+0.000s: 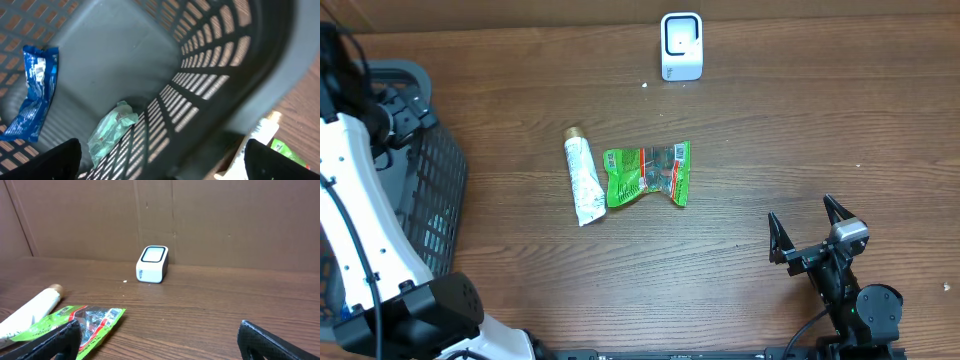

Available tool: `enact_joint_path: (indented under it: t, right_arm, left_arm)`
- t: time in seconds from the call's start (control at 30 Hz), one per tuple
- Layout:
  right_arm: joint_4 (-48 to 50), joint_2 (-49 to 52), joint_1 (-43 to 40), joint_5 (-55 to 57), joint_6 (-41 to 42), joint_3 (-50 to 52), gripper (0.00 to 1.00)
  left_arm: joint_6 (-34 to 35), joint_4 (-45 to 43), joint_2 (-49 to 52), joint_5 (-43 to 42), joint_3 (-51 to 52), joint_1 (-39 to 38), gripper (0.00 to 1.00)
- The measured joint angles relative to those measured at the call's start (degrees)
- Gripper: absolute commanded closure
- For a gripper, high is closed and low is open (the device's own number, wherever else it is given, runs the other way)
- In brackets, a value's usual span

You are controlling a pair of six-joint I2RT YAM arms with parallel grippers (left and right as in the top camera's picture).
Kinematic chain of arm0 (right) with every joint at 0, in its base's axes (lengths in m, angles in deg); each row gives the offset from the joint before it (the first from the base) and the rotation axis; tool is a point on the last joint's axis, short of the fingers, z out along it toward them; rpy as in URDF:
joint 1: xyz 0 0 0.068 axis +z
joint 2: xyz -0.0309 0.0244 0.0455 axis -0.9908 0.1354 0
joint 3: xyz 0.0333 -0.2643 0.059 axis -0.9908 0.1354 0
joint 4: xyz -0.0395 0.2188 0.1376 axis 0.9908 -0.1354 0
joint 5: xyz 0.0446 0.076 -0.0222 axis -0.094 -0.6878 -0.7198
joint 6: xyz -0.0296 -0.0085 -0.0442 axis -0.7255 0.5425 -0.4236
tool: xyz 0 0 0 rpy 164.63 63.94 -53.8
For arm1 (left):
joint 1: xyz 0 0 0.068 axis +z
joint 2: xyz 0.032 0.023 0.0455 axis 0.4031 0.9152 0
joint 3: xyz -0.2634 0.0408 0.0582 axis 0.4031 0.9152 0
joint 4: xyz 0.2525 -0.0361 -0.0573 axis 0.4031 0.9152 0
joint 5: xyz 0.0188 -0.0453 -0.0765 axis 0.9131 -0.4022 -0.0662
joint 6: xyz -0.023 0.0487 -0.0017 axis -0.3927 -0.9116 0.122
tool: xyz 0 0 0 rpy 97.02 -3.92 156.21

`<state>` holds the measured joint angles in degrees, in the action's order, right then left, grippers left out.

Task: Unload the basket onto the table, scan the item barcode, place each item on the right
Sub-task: 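Move the left gripper back over the basket and lower it, then reach down to the blue snack bar wrapper and grasp it, left gripper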

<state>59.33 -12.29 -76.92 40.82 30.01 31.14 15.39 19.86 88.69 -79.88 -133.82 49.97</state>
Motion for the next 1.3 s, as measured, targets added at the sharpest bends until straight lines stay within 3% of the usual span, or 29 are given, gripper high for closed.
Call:
enact_joint_path:
  t: [0.63,1.3]
  right_arm:
    - [-0.02,0.00,0.00,-0.02,0.00,0.00,0.00]
    - [0.02,0.02,0.00,0.00,-0.02,0.00,0.00]
  left_arm:
    - [-4.04,2.86,-5.42,-12.79,1.42,18.12,0.10]
    - [-4.70,-24.26,-5.46,-10.80,42.36,18.56,0.06]
